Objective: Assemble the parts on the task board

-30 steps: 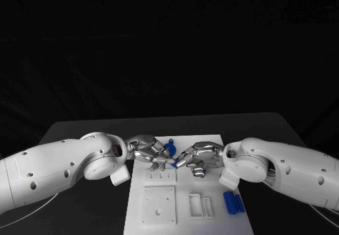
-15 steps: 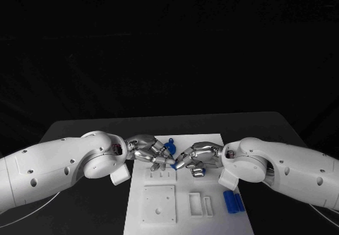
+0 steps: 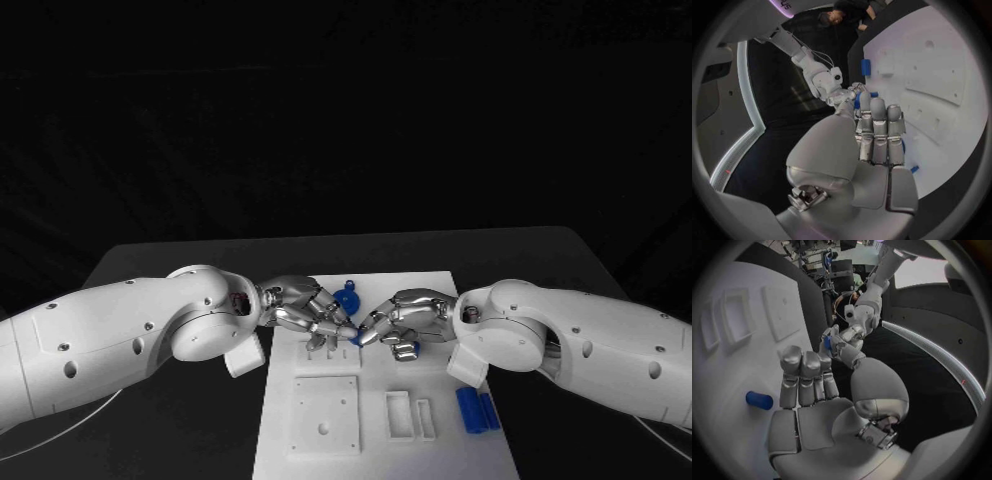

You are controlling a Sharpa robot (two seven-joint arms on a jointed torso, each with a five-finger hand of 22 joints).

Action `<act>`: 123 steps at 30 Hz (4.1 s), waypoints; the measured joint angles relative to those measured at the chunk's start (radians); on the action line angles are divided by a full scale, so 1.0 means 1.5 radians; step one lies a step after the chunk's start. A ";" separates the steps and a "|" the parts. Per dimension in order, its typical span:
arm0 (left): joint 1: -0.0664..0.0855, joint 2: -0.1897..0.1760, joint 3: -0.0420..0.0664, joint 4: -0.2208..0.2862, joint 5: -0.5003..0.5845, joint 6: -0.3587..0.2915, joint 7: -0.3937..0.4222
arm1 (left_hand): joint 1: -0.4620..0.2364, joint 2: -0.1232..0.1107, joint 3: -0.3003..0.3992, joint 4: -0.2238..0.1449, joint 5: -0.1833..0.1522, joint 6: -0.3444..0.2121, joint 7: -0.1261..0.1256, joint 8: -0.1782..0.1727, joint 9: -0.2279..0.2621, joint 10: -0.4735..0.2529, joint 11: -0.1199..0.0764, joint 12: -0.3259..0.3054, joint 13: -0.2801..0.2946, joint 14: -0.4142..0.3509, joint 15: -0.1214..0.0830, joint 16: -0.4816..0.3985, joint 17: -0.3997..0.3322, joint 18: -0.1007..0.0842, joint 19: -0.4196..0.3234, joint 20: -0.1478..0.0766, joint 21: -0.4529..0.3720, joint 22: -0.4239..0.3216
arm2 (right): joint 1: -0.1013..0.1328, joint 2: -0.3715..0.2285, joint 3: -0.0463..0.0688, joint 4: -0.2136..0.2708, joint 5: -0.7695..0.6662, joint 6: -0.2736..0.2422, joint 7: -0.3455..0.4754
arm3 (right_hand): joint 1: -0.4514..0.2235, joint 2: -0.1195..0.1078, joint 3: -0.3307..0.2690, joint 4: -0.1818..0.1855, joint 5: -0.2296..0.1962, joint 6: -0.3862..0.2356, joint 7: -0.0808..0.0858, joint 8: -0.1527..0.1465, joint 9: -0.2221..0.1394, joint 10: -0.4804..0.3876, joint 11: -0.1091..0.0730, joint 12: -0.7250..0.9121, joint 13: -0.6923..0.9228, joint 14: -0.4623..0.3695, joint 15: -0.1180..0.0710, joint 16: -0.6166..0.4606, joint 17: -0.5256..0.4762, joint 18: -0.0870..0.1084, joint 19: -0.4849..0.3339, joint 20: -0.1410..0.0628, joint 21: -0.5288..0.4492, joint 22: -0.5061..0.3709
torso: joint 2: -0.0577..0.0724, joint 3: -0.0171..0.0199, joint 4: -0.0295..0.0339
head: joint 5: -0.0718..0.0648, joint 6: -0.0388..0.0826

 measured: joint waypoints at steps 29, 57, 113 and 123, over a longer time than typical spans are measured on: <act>0.000 -0.002 -0.001 -0.001 -0.024 0.034 -0.031 | -0.065 -0.028 0.015 0.002 -0.072 0.000 0.000 -0.019 -0.007 -0.003 -0.003 -0.005 -0.010 0.001 0.001 0.010 -0.017 -0.004 0.000 0.000 0.005 -0.014 | 0.001 0.004 0.001 0.001 -0.035 0.002 -0.010 | 0.000 0.000 0.004 0.000 -0.003 -0.001 0.001 0.000 0.000 0.000 0.000 0.000 -0.001 0.000 0.000 0.000 0.000 0.000 0.004 -0.001 0.000 0.000 | 0.000 -0.0005 -0.0001 | -0.001 -0.007; 0.000 0.006 -0.004 -0.012 -0.022 0.034 -0.042 | -0.106 -0.044 0.066 -0.001 -0.100 -0.010 0.010 -0.034 -0.010 -0.009 -0.004 -0.009 -0.013 -0.004 0.006 0.020 -0.034 0.001 -0.004 0.001 0.016 -0.024 | 0.001 0.007 0.000 0.002 -0.053 0.013 -0.018 | 0.004 -0.002 0.007 0.000 0.000 0.000 0.000 -0.004 0.000 0.000 0.000 0.000 -0.002 0.000 0.000 0.001 0.001 0.000 0.007 -0.002 0.000 0.000 | 0.000 0.0000 -0.0004 | 0.000 -0.008; -0.001 0.011 -0.013 -0.014 0.035 0.047 -0.046 | 0.016 -0.030 0.208 -0.003 -0.082 0.002 0.005 -0.013 0.018 0.008 -0.001 -0.005 -0.017 -0.020 0.002 0.044 -0.054 -0.005 -0.033 0.010 0.042 -0.043 | 0.002 0.011 -0.001 0.002 -0.073 0.003 -0.028 | 0.001 -0.004 0.013 0.002 0.000 -0.001 0.001 -0.004 0.033 0.004 -0.001 -0.002 -0.002 0.000 0.001 0.001 0.001 -0.003 0.008 -0.004 0.000 0.000 | 0.000 0.0001 -0.0001 | -0.002 -0.013; -0.001 0.011 -0.014 -0.014 0.048 0.046 -0.053 | -0.170 -0.076 0.269 -0.003 -0.110 0.004 0.005 -0.024 0.016 0.002 0.002 -0.010 -0.019 -0.020 0.002 0.044 -0.061 -0.005 -0.033 0.010 0.049 -0.053 | 0.002 0.012 -0.001 0.003 -0.076 0.004 -0.027 | 0.001 -0.004 0.015 0.000 0.000 0.000 0.000 -0.002 0.034 0.004 -0.001 -0.002 -0.003 0.000 0.001 0.001 0.002 -0.003 0.008 -0.003 0.000 0.000 | 0.000 -0.0001 0.0000 | -0.001 -0.014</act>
